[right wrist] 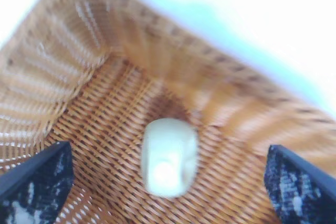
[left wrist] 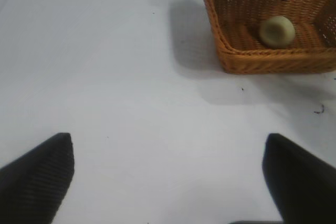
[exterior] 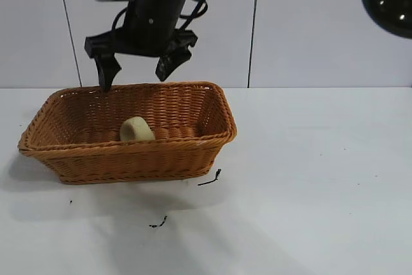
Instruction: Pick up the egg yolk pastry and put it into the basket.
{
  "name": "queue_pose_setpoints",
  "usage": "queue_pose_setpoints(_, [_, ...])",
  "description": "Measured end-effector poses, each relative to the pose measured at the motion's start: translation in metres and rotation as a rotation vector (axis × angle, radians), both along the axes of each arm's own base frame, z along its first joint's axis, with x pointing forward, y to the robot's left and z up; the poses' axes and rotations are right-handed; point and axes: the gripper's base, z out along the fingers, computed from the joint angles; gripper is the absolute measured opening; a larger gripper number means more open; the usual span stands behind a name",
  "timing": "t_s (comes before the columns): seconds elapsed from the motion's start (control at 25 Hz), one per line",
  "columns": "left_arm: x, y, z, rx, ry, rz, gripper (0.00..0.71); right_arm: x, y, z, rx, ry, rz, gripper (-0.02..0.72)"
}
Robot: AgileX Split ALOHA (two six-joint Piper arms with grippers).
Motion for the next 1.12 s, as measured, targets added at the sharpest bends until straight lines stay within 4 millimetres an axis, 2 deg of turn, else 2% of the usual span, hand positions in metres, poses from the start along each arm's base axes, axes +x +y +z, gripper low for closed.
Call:
queue_pose_setpoints(0.12, [0.000,0.000,0.000,0.000,0.000,0.000,0.696,0.022,-0.052,-0.002,-0.011,0.010,-0.101,0.694])
queue_pose_setpoints(0.28, [0.000,0.000,0.000,0.000,0.000,0.000,0.696,0.042,-0.133,-0.004,-0.029,0.046,-0.253,0.694])
queue_pose_setpoints(0.4, [0.000,0.000,0.000,0.000,0.000,0.000,0.696,0.047,-0.182,-0.005,-0.035,0.075,-0.343,0.694])
queue_pose_setpoints(0.52, [0.000,0.000,0.000,0.000,0.000,0.000,0.696,0.045,-0.218,-0.007,-0.046,0.132,-0.407,0.694])
queue_pose_setpoints(0.64, [0.000,0.000,0.000,0.000,0.000,0.000,0.696,0.043,-0.238,-0.008,-0.050,0.158,-0.443,0.694])
queue_pose_setpoints(0.72, [0.000,0.000,0.000,0.000,0.000,0.000,0.696,0.041,-0.244,-0.002,-0.046,0.150,-0.453,0.694])
queue_pose_setpoints(0.88, [0.000,0.000,0.000,0.000,0.000,0.000,0.696,0.029,-0.244,0.027,-0.044,0.112,-0.452,0.694])
queue_pose_setpoints(1.0, [0.000,0.000,0.000,0.000,0.000,0.000,0.696,0.007,-0.244,0.058,-0.048,0.087,-0.452,0.694])
queue_pose_setpoints(1.12, [0.000,0.000,0.000,0.000,0.000,0.000,0.696,-0.026,-0.244,0.083,-0.056,0.089,-0.447,0.694])
